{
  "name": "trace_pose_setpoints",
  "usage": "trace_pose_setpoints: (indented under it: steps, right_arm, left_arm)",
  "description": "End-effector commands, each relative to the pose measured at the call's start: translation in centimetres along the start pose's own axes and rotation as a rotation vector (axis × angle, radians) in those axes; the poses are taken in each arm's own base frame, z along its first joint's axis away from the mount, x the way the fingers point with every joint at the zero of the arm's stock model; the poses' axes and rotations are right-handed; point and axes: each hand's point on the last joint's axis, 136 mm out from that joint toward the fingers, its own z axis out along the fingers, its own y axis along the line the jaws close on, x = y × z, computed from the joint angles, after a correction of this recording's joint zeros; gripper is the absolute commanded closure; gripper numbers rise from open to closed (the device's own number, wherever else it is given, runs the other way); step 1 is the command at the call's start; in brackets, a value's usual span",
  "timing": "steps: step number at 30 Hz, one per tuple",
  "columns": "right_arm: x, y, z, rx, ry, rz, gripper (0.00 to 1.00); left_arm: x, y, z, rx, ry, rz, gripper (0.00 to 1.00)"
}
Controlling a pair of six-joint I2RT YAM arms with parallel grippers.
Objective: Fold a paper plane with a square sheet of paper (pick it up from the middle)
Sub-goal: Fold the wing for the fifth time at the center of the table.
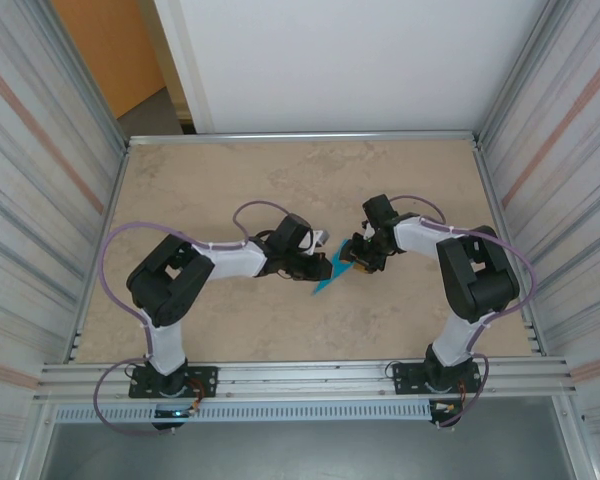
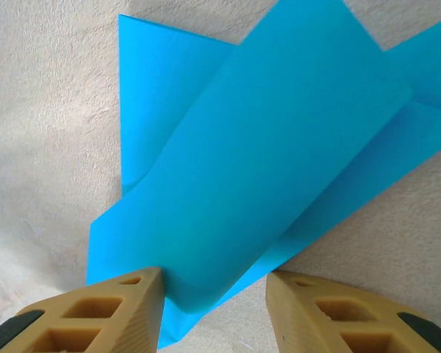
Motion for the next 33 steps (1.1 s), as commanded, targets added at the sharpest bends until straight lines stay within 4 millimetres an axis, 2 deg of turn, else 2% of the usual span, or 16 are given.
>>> trace_pose_setpoints:
  steps: [1, 10, 15, 18, 23, 30, 33]
  right_arm:
    - [0.8, -3.6, 4.0, 0.085, 0.009, -0.038, 0.56]
    - [0.7, -3.2, 3.7, 0.049, 0.008, -0.063, 0.56]
    - [0.9, -2.4, 3.2, 0.005, 0.002, -0.109, 0.48]
    - [1.0, -2.4, 3.0, -0.001, -0.003, -0.121, 0.46]
    - [1.3, -3.0, 3.1, 0.011, 0.001, -0.122, 0.5]
    - [1.2, -4.3, 3.4, 0.071, -0.005, -0.085, 0.64]
    - [1.1, -4.5, 3.7, 0.082, -0.006, -0.076, 0.66]
  left_arm:
    - [1.2, 0.2, -0.3, -0.003, 0.034, 0.009, 0.88]
    - [1.8, 0.7, 0.3, -0.019, 0.062, -0.005, 0.9]
    - [1.6, 0.8, 0.5, -0.024, 0.063, -0.006, 0.9]
    - [1.4, 0.7, 0.5, -0.022, 0.06, -0.003, 0.9]
    - [1.2, 0.8, 0.6, -0.027, 0.059, -0.005, 0.9]
    - [1.3, 1.0, 0.7, -0.038, 0.062, -0.01, 0.9]
    - [1.4, 1.2, 0.8, -0.044, 0.067, -0.014, 0.9]
